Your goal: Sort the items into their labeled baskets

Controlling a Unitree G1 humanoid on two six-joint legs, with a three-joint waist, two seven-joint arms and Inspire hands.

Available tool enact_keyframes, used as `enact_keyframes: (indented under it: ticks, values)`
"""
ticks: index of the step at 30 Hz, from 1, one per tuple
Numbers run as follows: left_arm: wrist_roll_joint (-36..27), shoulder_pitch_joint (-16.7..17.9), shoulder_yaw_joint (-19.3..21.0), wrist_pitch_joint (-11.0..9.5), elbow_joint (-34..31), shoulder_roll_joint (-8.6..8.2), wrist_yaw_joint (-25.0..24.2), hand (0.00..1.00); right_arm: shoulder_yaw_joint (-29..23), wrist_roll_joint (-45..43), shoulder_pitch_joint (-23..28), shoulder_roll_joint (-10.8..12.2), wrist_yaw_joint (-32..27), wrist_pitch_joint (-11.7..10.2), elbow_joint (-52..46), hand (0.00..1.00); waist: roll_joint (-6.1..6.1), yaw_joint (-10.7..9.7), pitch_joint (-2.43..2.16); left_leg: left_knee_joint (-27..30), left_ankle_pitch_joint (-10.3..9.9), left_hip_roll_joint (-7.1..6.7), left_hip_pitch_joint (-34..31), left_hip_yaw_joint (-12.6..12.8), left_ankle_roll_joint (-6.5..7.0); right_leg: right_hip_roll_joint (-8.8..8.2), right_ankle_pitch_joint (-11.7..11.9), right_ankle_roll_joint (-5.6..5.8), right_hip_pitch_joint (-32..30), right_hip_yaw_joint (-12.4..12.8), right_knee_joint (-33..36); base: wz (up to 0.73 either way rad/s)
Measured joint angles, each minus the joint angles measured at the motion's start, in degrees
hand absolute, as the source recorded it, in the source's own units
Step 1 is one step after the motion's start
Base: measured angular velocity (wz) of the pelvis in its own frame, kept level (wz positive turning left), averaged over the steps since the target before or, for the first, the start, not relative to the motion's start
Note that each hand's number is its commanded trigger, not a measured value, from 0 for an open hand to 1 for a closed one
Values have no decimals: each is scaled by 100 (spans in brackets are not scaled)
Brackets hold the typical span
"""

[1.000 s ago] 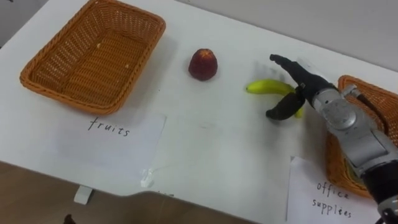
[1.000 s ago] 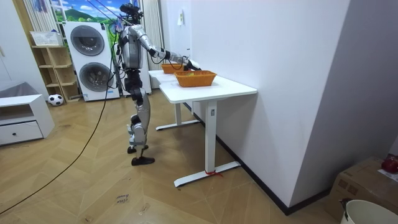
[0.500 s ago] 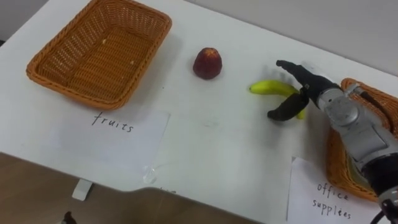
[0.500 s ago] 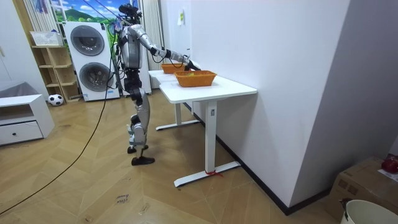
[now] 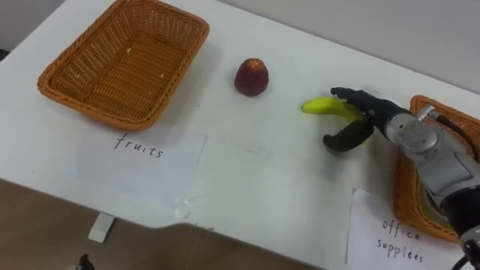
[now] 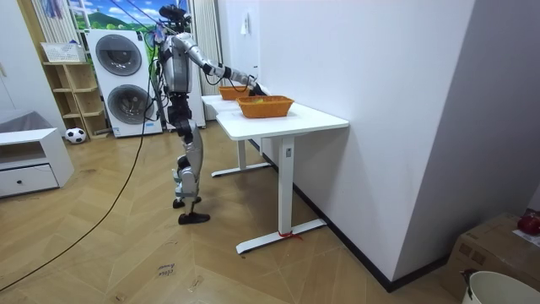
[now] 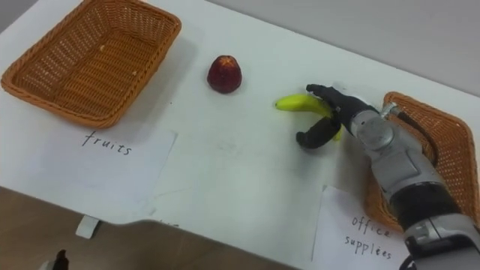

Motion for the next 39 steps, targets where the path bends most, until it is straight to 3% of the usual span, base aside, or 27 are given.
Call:
enact_keyframes:
  ticks: [18, 23, 26, 28, 33, 39]
  values:
    - [-3, 43, -14, 91, 236, 91, -38, 0, -4, -61, -41, -23, 290, -5, 354, 0, -9, 64, -9, 90, 3, -6, 31, -113, 5, -2, 9, -7, 138, -83, -7, 3]
    - [0, 44, -12, 89, 227, 90, -44, 0, 2, -51, -37, -21, 296, -5, 366, 0, 15, 91, 6, 88, 2, -6, 89, -108, 5, 0, 11, -8, 181, -88, -3, 0]
    - [-2, 44, -11, 82, 220, 90, -43, 0, 2, -52, -37, -21, 323, -4, 374, 75, 10, 94, 3, 82, 2, -4, 92, -109, 4, 4, 12, -10, 181, -93, 0, 0]
    - [0, 37, -11, 82, 220, 89, -43, 0, 0, -53, -35, -21, 318, -3, 374, 100, 4, 104, -2, 65, 1, -2, 97, -109, 5, 8, 15, -13, 175, -90, 0, 0]
    - [1, 14, -11, 82, 219, 89, -34, 0, -14, -51, -37, -111, 75, -9, 338, 100, -18, 128, -49, 60, 1, -1, 110, -109, 5, 11, 15, -13, 183, -83, -3, 0]
    - [1, -2, -12, 88, 203, 90, -33, 0, 41, -80, 2, -137, 108, 29, 304, 100, -36, 206, -61, 58, 2, -3, 123, -102, 5, 7, 15, -13, 192, -69, -6, 0]
